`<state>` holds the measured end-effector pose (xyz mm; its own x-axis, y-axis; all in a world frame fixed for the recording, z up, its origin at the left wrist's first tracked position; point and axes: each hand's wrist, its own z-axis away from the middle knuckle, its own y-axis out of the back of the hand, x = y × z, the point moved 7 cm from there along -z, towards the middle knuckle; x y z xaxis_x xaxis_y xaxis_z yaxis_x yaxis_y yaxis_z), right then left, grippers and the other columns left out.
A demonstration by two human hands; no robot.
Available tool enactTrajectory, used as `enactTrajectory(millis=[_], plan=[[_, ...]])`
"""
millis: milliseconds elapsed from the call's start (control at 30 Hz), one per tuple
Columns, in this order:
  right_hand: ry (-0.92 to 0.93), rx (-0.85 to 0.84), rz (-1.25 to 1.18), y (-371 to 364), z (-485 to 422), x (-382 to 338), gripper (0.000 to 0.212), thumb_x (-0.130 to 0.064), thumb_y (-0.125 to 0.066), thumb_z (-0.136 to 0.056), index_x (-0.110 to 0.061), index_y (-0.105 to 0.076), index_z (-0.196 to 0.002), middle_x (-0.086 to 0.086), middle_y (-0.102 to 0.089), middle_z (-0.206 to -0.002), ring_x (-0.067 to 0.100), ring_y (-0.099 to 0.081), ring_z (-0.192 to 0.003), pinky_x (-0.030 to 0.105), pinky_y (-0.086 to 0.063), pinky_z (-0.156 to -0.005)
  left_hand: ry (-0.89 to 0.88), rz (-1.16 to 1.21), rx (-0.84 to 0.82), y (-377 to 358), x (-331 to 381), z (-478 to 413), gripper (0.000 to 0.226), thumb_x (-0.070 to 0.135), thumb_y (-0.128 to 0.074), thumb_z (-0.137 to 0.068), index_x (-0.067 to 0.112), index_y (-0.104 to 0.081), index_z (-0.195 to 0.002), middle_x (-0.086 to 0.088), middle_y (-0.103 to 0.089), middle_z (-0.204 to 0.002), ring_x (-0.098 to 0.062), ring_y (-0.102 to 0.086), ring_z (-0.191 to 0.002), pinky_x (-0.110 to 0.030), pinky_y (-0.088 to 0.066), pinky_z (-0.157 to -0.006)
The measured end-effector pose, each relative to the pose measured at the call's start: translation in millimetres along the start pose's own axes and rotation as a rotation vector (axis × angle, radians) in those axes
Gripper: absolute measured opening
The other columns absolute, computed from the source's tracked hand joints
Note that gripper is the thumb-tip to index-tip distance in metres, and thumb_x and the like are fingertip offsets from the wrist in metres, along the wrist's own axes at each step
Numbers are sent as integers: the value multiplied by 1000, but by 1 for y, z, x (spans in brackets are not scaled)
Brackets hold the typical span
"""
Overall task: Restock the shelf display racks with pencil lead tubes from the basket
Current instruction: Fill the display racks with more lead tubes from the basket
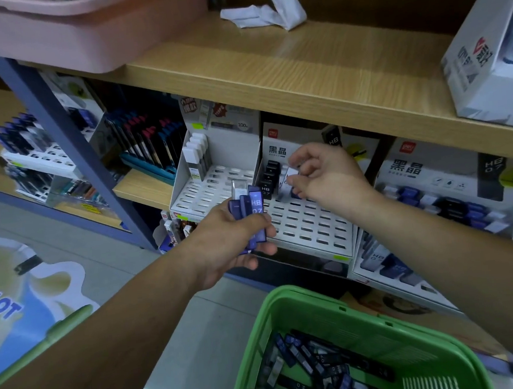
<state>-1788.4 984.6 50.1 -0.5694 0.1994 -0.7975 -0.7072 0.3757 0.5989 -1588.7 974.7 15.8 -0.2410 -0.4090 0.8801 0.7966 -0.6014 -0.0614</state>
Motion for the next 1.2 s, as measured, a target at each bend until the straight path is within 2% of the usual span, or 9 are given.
enactTrajectory(millis=[200, 333, 433, 567, 700, 833, 900, 1000, 1200], plan=[[115, -9, 88, -10, 3, -2, 22, -3, -81, -84, -21, -69, -81, -11, -63, -78, 1, -57, -69, 21, -46, -74, 2, 15, -3, 1, -3, -1, 26, 8, -76, -91, 1, -66, -114, -13, -79, -98, -24, -78, -90, -26, -56, -57], [222, -8, 275, -11, 1, -10, 6, -17, -81, -86, -21, -77, -90, -6, -66, -90, 15, -63, -84, 33, -54, -81, -23, -6, 45, 8, -3, -2, 31, 16, -82, -88, 9, -69, -115, -7, -80, -92, -21, -79, -86, -25, -53, -55], [249, -102, 452, -18, 4, -13, 15, -27, -78, -88, -25, -79, -104, -7, -56, -97, 18, -60, -92, 36, -53, -81, -39, -83, 105, 15, -4, -1, 30, 23, -85, -85, 14, -72, -110, -6, -79, -87, -18, -77, -77, -27, -47, -52], [310, -93, 314, -15, 11, -18, 37, -5, -67, -87, -19, -74, -120, -6, -55, -99, 11, -60, -85, 33, -53, -76, -83, -61, 142, 16, 1, -1, 29, 19, -86, -83, 8, -74, -107, -9, -79, -84, -15, -72, -68, -26, -43, -48], [373, -231, 166, -14, 20, -39, 33, 1, -74, -81, -17, -77, -109, -7, -61, -96, 0, -56, -66, 15, -43, -61, -105, -47, 128, 13, 6, -1, 28, 16, -85, -83, 10, -74, -108, -10, -78, -84, -15, -70, -67, -26, -43, -48], [132, -235, 37, -6, 21, -32, 28, -18, -84, -85, -15, -76, -112, -9, -71, -86, -5, -63, -67, 13, -51, -66, -131, 0, 125, 9, 10, -1, 27, 16, -82, -87, 6, -74, -110, -13, -78, -91, -17, -71, -74, -26, -45, -51], [3, -215, -169, 0, 21, -26, 24, -10, -83, -86, -9, -75, -108, 7, -76, -89, 13, -71, -72, 29, -60, -66, -126, 16, 111, 3, 11, -1, 23, 14, -80, -89, 5, -74, -110, -13, -79, -94, -19, -74, -78, -25, -45, -52], [-151, -146, -311, 17, 18, -18, 18, 3, -78, -86, -8, -73, -100, 11, -76, -85, 19, -73, -72, 32, -64, -69, -95, 14, 87, -6, 9, -1, 19, 16, -76, -93, 6, -73, -109, -12, -80, -95, -22, -78, -88, -25, -47, -53], [-140, -46, 74, 36, 9, -4, 17, -18, -79, -88, -29, -69, -83, -12, -71, -89, 14, -72, -88, 29, -57, -90, -19, -4, 78, -8, 1, -2, 16, 9, -69, -97, 7, -64, -113, -16, -79, -93, -28, -79, -87, -24, -47, -49]])
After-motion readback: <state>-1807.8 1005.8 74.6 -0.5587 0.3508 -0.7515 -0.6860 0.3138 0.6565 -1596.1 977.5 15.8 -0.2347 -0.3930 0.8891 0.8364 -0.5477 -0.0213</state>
